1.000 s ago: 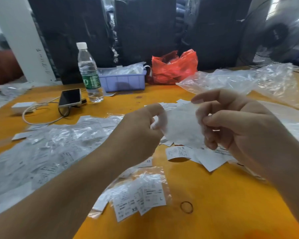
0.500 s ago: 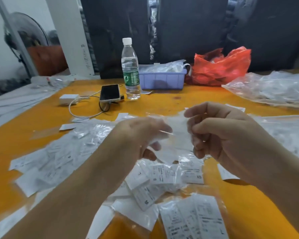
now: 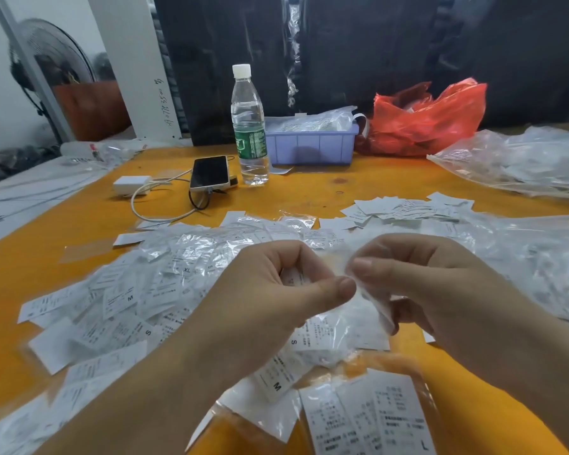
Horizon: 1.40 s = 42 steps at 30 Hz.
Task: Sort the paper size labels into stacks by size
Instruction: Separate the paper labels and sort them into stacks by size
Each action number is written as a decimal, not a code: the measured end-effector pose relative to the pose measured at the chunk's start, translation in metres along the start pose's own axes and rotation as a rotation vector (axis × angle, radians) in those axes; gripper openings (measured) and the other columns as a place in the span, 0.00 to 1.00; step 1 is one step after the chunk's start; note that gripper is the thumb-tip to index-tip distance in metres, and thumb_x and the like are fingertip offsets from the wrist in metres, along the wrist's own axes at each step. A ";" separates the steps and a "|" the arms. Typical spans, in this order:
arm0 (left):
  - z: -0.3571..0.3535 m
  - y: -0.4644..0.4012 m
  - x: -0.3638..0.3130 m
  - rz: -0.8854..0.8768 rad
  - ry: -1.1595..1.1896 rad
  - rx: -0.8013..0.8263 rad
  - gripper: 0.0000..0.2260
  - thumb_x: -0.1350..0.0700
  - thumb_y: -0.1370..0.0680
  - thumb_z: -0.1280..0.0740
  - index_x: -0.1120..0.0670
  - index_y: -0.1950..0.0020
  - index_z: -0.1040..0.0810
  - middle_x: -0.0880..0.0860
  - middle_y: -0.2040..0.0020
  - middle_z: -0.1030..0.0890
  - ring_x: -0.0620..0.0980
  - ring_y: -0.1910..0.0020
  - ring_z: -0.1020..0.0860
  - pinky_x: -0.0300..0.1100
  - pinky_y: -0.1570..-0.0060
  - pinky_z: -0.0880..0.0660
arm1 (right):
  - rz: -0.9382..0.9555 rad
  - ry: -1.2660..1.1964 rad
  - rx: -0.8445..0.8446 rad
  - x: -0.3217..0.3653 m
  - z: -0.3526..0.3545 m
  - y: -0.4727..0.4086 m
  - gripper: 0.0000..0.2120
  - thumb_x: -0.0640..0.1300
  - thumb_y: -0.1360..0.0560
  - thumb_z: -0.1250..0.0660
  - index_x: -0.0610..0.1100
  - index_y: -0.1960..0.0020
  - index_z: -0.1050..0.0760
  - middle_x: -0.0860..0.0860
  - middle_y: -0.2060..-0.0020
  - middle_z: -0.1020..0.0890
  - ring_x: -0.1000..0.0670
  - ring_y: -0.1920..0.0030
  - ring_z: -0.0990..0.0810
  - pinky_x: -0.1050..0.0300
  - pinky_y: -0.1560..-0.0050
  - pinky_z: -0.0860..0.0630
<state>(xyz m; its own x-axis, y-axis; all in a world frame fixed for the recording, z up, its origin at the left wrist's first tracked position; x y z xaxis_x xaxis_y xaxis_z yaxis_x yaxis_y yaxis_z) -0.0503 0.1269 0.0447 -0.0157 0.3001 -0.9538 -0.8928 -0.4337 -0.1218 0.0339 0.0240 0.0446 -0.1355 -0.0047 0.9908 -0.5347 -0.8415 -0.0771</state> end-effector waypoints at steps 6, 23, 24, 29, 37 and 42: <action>-0.001 -0.003 0.010 0.084 -0.005 0.029 0.08 0.47 0.35 0.24 0.51 0.63 0.17 0.46 0.72 0.23 0.43 0.71 0.23 0.37 0.68 0.24 | 0.063 0.069 -0.063 0.006 0.007 0.001 0.05 0.39 0.29 0.29 0.40 0.64 0.19 0.50 0.74 0.23 0.53 0.73 0.26 0.61 0.71 0.27; 0.014 -0.005 -0.003 -0.038 -0.674 -0.310 0.14 0.34 0.27 0.35 0.43 0.54 0.24 0.39 0.55 0.25 0.36 0.59 0.27 0.34 0.65 0.35 | 0.228 -0.188 -0.184 0.023 0.023 0.009 0.07 0.46 0.38 0.22 0.45 0.66 0.19 0.48 0.73 0.27 0.50 0.71 0.28 0.58 0.68 0.28; 0.017 -0.004 -0.004 -0.052 -0.616 -0.308 0.16 0.34 0.26 0.39 0.45 0.54 0.23 0.41 0.55 0.24 0.37 0.59 0.27 0.34 0.64 0.34 | 0.214 -0.198 -0.174 0.021 0.020 0.008 0.07 0.47 0.39 0.23 0.45 0.66 0.19 0.47 0.73 0.27 0.50 0.71 0.29 0.58 0.68 0.28; 0.024 0.003 -0.018 -0.134 -0.190 -0.294 0.23 0.34 0.24 0.47 0.47 0.54 0.18 0.29 0.57 0.23 0.25 0.58 0.27 0.20 0.64 0.34 | 0.115 -0.131 -0.125 0.009 0.012 0.004 0.10 0.52 0.41 0.25 0.46 0.69 0.20 0.48 0.74 0.27 0.51 0.72 0.28 0.58 0.67 0.28; 0.001 0.001 -0.020 -0.145 -0.137 -0.014 0.10 0.45 0.30 0.33 0.43 0.52 0.17 0.43 0.60 0.17 0.39 0.59 0.20 0.30 0.63 0.26 | -0.019 -0.036 0.124 -0.005 -0.015 0.001 0.10 0.47 0.38 0.25 0.40 0.65 0.19 0.51 0.75 0.26 0.53 0.72 0.27 0.64 0.69 0.26; -0.009 0.003 -0.017 -0.113 -0.085 0.140 0.09 0.46 0.31 0.30 0.42 0.51 0.17 0.50 0.55 0.16 0.51 0.53 0.18 0.49 0.50 0.20 | -0.019 0.040 0.150 -0.005 -0.019 0.002 0.09 0.49 0.37 0.25 0.44 0.67 0.19 0.50 0.73 0.27 0.53 0.70 0.29 0.60 0.67 0.28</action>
<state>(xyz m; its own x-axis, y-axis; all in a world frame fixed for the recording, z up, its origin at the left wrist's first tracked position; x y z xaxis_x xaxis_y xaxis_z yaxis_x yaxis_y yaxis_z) -0.0485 0.1126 0.0583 0.0551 0.4134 -0.9089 -0.9448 -0.2730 -0.1814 0.0176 0.0327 0.0377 -0.1617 0.0310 0.9864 -0.4070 -0.9126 -0.0380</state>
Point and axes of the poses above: each hand's wrist, its own y-axis away from the middle knuckle, its own z-axis out of the back of the hand, x = y × z, the point moved 10 cm from there along -y, towards the middle knuckle
